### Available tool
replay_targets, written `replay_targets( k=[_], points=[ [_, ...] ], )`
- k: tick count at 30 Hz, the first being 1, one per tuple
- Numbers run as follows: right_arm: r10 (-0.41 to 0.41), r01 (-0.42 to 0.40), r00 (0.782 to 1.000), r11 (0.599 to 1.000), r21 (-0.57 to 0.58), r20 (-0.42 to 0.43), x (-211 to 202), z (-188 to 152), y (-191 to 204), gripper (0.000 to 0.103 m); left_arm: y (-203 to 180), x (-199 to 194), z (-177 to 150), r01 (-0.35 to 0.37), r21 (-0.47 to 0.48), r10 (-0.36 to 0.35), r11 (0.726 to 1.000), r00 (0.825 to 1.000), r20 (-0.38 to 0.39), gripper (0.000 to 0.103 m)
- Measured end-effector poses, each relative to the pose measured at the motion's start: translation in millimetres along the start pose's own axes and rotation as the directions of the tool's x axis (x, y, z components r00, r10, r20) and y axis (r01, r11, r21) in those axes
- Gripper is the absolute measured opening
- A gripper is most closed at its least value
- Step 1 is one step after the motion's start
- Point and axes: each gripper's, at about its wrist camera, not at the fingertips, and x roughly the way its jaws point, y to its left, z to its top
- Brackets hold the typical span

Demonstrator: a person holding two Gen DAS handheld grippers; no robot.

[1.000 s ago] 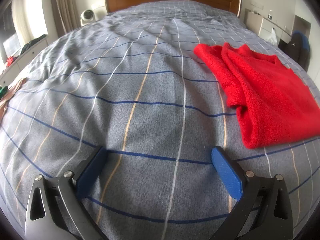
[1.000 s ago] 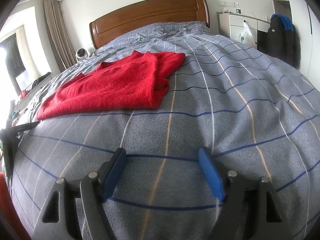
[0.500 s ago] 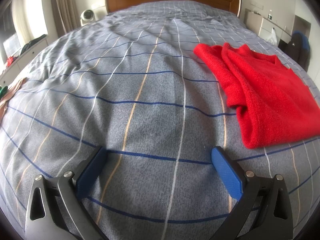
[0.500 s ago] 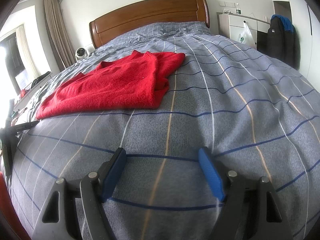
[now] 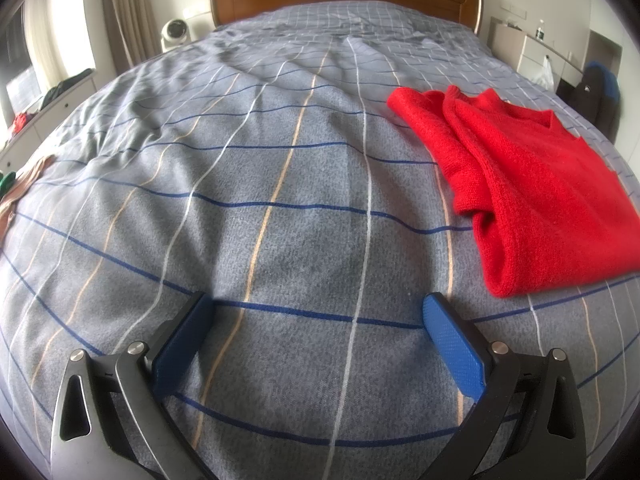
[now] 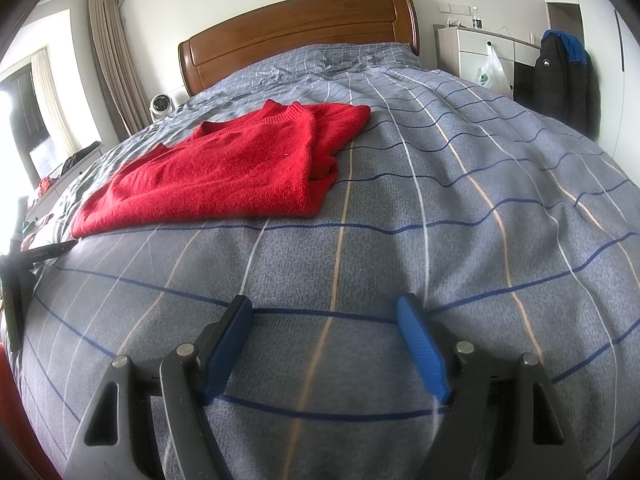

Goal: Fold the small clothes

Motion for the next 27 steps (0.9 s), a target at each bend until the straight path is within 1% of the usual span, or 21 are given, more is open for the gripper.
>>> replay_targets(
  k=[5, 8, 9, 11, 12, 14, 15, 17, 19, 20, 22, 23, 24, 25, 26, 27],
  points=[
    [-0.003, 0.003, 1.000, 1.000, 0.001, -0.013, 0, 1, 0, 0.075, 0, 0, 0, 0.000, 0.000, 0.000, 1.000, 1.000, 0.000, 0.103],
    [0.004, -0.005, 0.996, 1.000, -0.014, -0.092, 0, 14, 1, 0.076, 1, 0, 0, 0.000, 0.000, 0.000, 1.000, 1.000, 0.000, 0.103],
    [0.030, -0.029, 0.993, 1.000, 0.004, -0.113, -1, 22, -2, 0.076, 0, 0, 0, 0.000, 0.000, 0.000, 1.000, 1.000, 0.000, 0.103],
    [0.132, -0.124, 0.985, 0.989, 0.077, -0.109, -3, 44, -12, 0.076, 0, 0, 0, 0.000, 0.000, 0.000, 1.000, 1.000, 0.000, 0.103],
    [0.162, -0.150, 0.982, 0.982, 0.115, -0.097, -2, 62, -19, 0.076, 0, 0, 0, 0.000, 0.000, 0.000, 1.000, 1.000, 0.000, 0.103],
    [0.184, -0.168, 0.978, 0.973, 0.156, -0.094, 8, 87, -29, 0.076, 0, 0, 0, 0.000, 0.000, 0.000, 1.000, 1.000, 0.000, 0.103],
    [0.205, -0.182, 0.974, 0.963, 0.199, -0.100, 20, 107, -37, 0.076, 0, 0, 0, 0.000, 0.000, 0.000, 1.000, 1.000, 0.000, 0.103],
    [0.231, -0.197, 0.967, 0.945, 0.260, -0.106, 42, 129, -48, 0.076, 1, 0, 0, 0.000, 0.000, 0.000, 1.000, 1.000, 0.000, 0.103],
    [0.239, -0.184, 0.962, 0.922, 0.342, -0.128, 72, 147, -60, 0.075, 0, 0, 0, 0.000, 0.000, 0.000, 1.000, 1.000, 0.000, 0.103],
    [0.247, -0.183, 0.960, 0.909, 0.374, -0.130, 82, 151, -62, 0.074, 1, 0, 0, 0.000, 0.000, 0.000, 1.000, 1.000, 0.000, 0.103],
    [0.307, -0.207, 0.940, 0.861, 0.465, -0.149, 108, 154, -64, 0.073, 0, 0, 0, 0.000, 0.000, 0.000, 1.000, 1.000, 0.000, 0.103],
    [0.334, -0.217, 0.928, 0.844, 0.490, -0.164, 118, 154, -59, 0.071, 0, 0, 0, 0.000, 0.000, 0.000, 1.000, 1.000, 0.000, 0.103],
    [0.356, -0.224, 0.916, 0.838, 0.497, -0.187, 128, 153, -50, 0.064, 0, 0, 0, 0.000, 0.000, 0.000, 1.000, 1.000, 0.000, 0.103],
    [0.339, -0.202, 0.913, 0.861, 0.467, -0.229, 134, 152, -39, 0.050, 1, 0, 0, 0.000, 0.000, 0.000, 1.000, 1.000, 0.000, 0.103],
    [0.248, -0.122, 0.929, 0.907, 0.403, -0.276, 136, 153, -29, 0.037, 1, 0, 0, 0.000, 0.000, 0.000, 1.000, 1.000, 0.000, 0.103],
    [0.204, -0.085, 0.939, 0.919, 0.385, -0.278, 132, 155, -23, 0.012, 0, 0, 0, 0.000, 0.000, 0.000, 1.000, 1.000, -0.001, 0.103]
  ],
)
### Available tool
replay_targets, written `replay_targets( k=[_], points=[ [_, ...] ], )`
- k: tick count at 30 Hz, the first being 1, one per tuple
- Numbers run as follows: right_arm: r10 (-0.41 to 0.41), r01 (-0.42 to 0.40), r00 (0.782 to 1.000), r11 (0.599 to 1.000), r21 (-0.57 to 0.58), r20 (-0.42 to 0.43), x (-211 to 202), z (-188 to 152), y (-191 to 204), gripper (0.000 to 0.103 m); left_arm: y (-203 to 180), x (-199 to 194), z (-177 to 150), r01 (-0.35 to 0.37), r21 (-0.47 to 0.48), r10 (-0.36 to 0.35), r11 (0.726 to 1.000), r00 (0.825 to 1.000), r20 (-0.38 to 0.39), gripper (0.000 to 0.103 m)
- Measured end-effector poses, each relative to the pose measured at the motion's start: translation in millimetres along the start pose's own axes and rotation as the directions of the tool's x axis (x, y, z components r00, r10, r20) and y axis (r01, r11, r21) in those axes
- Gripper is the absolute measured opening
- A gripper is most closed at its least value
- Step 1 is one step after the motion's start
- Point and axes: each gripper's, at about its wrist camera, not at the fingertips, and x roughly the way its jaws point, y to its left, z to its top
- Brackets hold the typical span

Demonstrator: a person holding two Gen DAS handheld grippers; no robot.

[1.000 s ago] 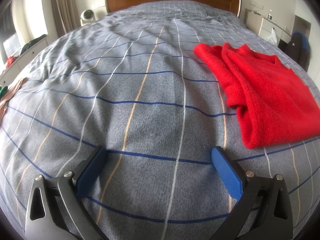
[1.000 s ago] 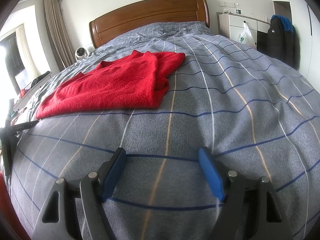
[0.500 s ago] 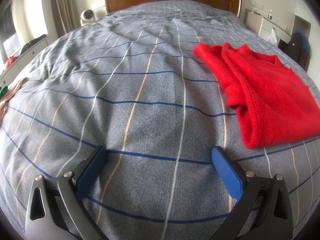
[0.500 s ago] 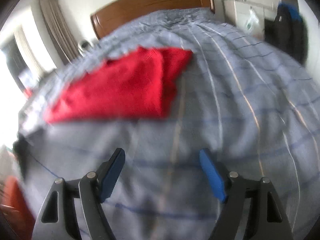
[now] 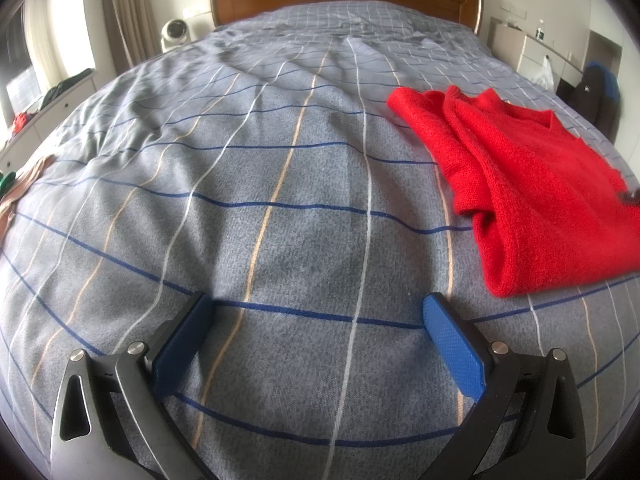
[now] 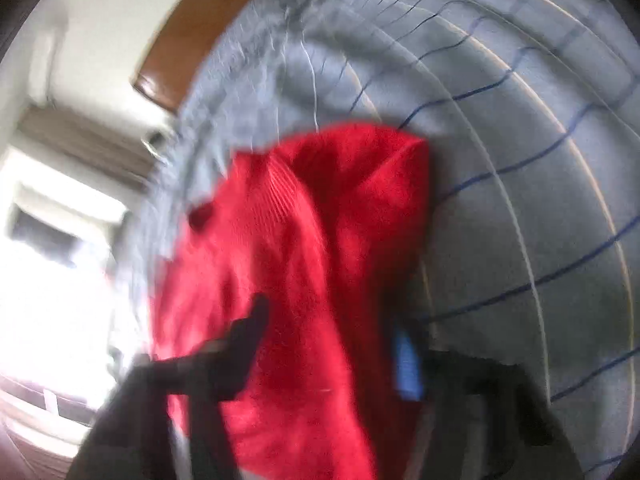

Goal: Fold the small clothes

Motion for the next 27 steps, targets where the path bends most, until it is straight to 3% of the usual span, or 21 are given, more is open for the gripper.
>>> replay_targets(
  k=[3, 9, 13, 16, 19, 21, 23, 25, 27],
  points=[
    [0.031, -0.032, 0.998, 0.999, 0.020, 0.049, -23, 1, 25, 0.012, 0, 0, 0, 0.000, 0.000, 0.000, 1.000, 1.000, 0.000, 0.103],
    [0.129, -0.120, 0.991, 0.973, -0.196, 0.037, -56, -2, 155, 0.011, 0, 0, 0, 0.000, 0.000, 0.000, 1.000, 1.000, 0.000, 0.103],
    [0.166, -0.166, 0.986, 0.943, -0.290, -0.024, -29, -25, 234, 0.011, 1, 0, 0, 0.000, 0.000, 0.000, 1.000, 1.000, 0.000, 0.103],
    [0.126, -0.139, 0.990, 0.929, -0.343, -0.059, 15, -46, 270, 0.012, 1, 0, 0, 0.000, 0.000, 0.000, 1.000, 1.000, 0.000, 0.103],
    [0.147, -0.193, 0.976, 0.927, -0.321, -0.161, 64, -70, 279, 0.031, 1, 0, 0, 0.001, 0.000, -0.001, 1.000, 1.000, 0.000, 0.103],
    [0.228, -0.279, 0.951, 0.924, -0.261, -0.210, 69, -81, 276, 0.034, 0, 0, 0, 0.001, 0.000, -0.001, 1.000, 1.000, 0.000, 0.103],
    [0.280, -0.332, 0.935, 0.907, -0.260, -0.217, 57, -82, 276, 0.039, 0, 0, 0, 0.001, 0.000, -0.001, 1.000, 1.000, 0.000, 0.103],
    [0.350, -0.401, 0.912, 0.873, -0.277, -0.214, 28, -77, 272, 0.050, 1, 0, 0, 0.001, 0.000, -0.001, 1.000, 1.000, 0.000, 0.103],
    [0.356, -0.398, 0.917, 0.858, -0.325, -0.182, 2, -70, 265, 0.056, 0, 0, 0, 0.001, 0.000, -0.001, 1.000, 1.000, 0.000, 0.103]
  ],
)
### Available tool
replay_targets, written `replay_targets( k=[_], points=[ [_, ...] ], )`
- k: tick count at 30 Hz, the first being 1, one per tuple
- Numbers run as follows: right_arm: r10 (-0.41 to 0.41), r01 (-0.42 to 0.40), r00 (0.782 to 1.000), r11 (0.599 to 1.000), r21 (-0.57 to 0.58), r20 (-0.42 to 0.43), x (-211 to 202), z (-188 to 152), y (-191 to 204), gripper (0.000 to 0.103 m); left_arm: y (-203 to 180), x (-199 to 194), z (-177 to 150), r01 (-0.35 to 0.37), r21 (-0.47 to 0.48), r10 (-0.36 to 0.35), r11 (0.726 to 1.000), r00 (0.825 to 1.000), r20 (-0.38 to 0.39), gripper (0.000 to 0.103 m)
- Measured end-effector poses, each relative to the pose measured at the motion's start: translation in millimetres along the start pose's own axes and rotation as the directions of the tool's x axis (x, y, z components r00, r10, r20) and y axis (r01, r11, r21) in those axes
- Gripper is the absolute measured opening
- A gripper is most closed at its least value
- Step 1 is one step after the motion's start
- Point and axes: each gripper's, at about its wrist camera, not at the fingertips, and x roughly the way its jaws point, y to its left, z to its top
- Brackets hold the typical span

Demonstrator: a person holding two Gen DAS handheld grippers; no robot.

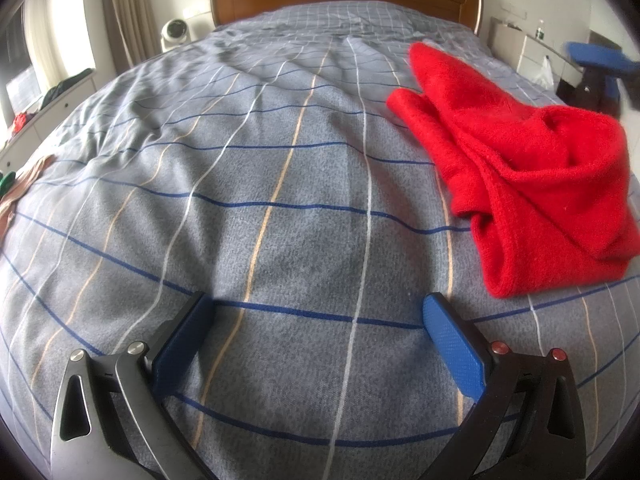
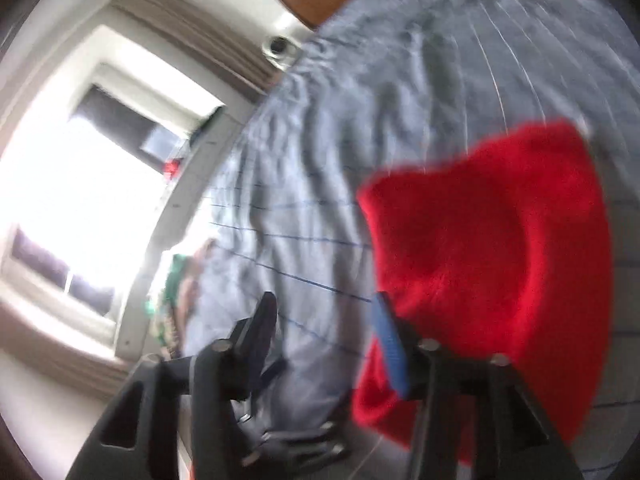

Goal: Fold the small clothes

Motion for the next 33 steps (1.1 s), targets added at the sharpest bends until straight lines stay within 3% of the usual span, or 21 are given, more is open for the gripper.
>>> replay_targets(
  k=[2, 4, 5, 7, 8, 11, 14, 19, 23, 26, 28, 32, 33],
  points=[
    [-0.076, 0.077, 0.997, 0.995, -0.057, 0.030, -22, 0, 1, 0.056, 0, 0, 0, 0.000, 0.000, 0.000, 1.000, 1.000, 0.000, 0.103],
    [-0.214, 0.215, 0.976, 0.964, -0.158, 0.027, -26, -7, 1, 0.055, 0, 0, 0, 0.000, 0.000, 0.000, 1.000, 1.000, 0.000, 0.103],
    [-0.247, 0.244, 0.969, 0.950, -0.196, 0.010, -22, -14, 1, 0.051, 0, 0, 0, 0.000, 0.000, 0.000, 1.000, 1.000, 0.000, 0.103],
    [-0.246, 0.226, 0.967, 0.946, -0.233, -0.064, 1, -36, -1, 0.023, 0, 0, 0, 0.000, 0.000, 0.000, 1.000, 1.000, 0.000, 0.103],
    [-0.241, 0.216, 0.968, 0.945, -0.246, -0.075, 12, -46, 2, 0.022, 0, 0, 0, 0.000, 0.000, 0.000, 1.000, 1.000, 0.000, 0.103],
    [-0.268, 0.233, 0.961, 0.918, -0.322, -0.069, 51, -74, 13, 0.021, 0, 0, 0, 0.000, 0.000, 0.000, 1.000, 1.000, -0.001, 0.103],
    [-0.333, 0.290, 0.941, 0.882, -0.371, -0.057, 82, -92, 17, 0.022, 0, 1, -1, -0.004, 0.004, 0.004, 1.000, 1.000, -0.002, 0.103],
    [-0.252, 0.248, 0.967, 0.914, -0.321, 0.030, 15, -88, 15, 0.023, 2, 2, 0, -0.003, 0.003, 0.003, 1.000, 1.000, -0.002, 0.103],
    [-0.277, 0.292, 0.956, 0.910, -0.294, 0.091, -41, -100, -2, 0.029, 2, 1, 0, -0.002, 0.002, 0.002, 1.000, 1.000, -0.002, 0.103],
    [-0.342, 0.338, 0.939, 0.917, -0.212, 0.017, -34, -109, -45, 0.029, 1, 1, 0, 0.000, 0.002, 0.000, 1.000, 1.000, -0.002, 0.103],
    [-0.331, 0.321, 0.942, 0.935, -0.151, -0.053, -20, -123, -74, 0.029, 2, 2, 0, 0.002, 0.000, -0.002, 1.000, 1.000, -0.001, 0.103],
    [-0.318, 0.321, 0.947, 0.941, -0.108, 0.039, -37, -145, -71, 0.030, 3, 2, 0, 0.000, 0.001, 0.000, 1.000, 1.000, -0.004, 0.103],
    [-0.312, 0.318, 0.947, 0.943, -0.096, 0.073, -49, -155, -66, 0.038, 2, 2, 0, 0.002, 0.000, -0.002, 1.000, 1.000, -0.003, 0.103]
  ],
)
